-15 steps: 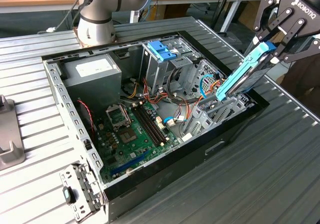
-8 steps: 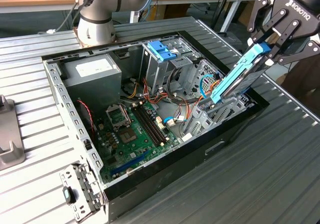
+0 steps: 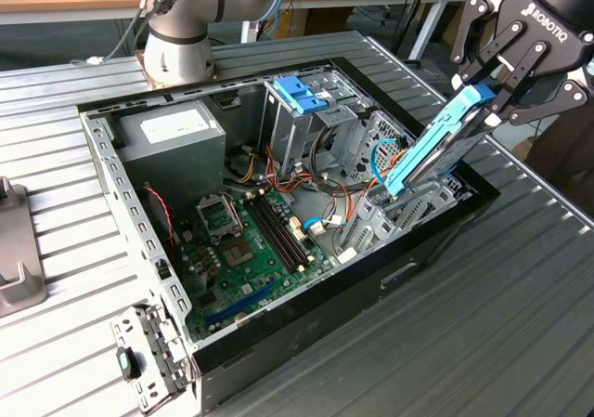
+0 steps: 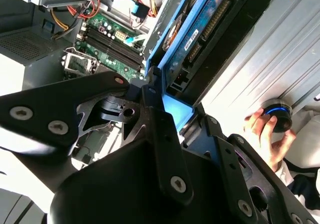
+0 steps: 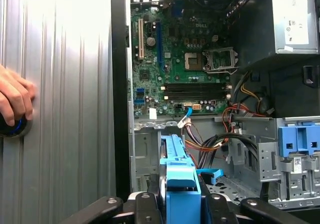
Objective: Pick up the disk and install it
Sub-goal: 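Insert the disk into the insertion slot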
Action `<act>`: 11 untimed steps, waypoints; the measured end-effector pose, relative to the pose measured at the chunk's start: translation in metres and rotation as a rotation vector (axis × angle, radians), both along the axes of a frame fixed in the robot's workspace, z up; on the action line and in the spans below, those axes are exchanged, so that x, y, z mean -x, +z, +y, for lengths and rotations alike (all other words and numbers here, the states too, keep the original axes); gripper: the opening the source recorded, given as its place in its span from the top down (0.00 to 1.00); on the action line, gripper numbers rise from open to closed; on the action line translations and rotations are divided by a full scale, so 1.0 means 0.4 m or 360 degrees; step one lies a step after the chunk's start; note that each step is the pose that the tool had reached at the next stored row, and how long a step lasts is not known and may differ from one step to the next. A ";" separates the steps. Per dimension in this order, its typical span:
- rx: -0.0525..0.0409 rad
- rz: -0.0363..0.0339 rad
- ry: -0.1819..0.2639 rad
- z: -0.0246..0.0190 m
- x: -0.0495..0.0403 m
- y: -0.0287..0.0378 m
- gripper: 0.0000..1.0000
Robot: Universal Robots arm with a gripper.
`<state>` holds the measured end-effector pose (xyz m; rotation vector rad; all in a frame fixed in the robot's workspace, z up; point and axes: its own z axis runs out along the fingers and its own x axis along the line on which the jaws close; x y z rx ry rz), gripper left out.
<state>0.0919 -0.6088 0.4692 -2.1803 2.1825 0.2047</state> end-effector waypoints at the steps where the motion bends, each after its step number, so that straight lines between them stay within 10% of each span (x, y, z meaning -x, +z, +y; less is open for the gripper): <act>1: 0.0000 0.0000 0.0003 0.000 0.002 -0.002 0.63; 11: 0.0000 0.0000 0.0036 0.006 0.008 -0.019 0.63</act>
